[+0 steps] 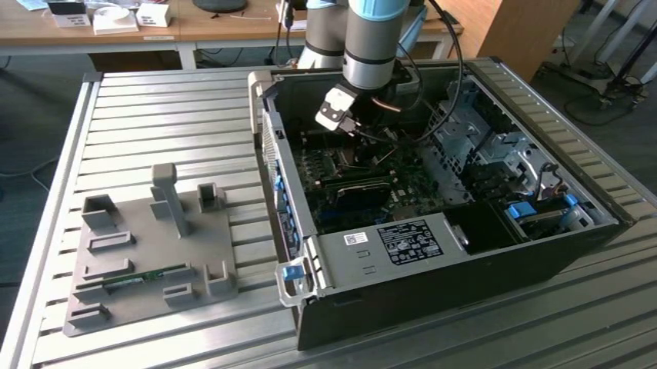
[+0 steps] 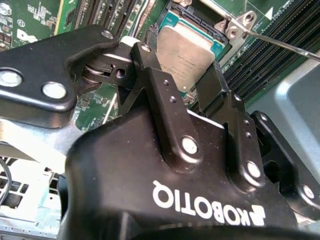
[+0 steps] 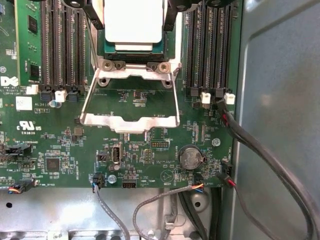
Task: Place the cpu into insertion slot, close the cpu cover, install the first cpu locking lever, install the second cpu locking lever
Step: 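Place the cpu into insertion slot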
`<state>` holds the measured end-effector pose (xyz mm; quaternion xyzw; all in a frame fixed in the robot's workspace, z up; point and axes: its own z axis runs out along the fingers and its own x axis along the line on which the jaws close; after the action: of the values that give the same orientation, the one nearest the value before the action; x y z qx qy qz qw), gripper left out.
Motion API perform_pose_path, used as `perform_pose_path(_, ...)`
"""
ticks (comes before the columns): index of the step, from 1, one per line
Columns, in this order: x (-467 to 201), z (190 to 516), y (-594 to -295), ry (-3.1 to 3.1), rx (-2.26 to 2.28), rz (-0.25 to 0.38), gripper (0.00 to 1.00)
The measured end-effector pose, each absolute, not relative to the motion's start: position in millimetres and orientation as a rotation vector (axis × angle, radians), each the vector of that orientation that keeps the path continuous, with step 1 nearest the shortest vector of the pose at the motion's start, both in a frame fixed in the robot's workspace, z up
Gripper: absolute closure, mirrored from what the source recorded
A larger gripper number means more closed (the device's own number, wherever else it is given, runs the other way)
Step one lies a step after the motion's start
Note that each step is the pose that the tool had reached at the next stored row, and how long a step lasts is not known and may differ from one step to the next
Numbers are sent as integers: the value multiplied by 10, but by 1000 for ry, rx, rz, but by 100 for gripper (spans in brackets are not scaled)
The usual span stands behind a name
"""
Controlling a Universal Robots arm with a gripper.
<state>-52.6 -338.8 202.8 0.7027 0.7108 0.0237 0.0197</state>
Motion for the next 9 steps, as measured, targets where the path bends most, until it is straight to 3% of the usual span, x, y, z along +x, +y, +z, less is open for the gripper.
perform_pose_path(9,-525,2023,-3387,2188,2199,75,46)
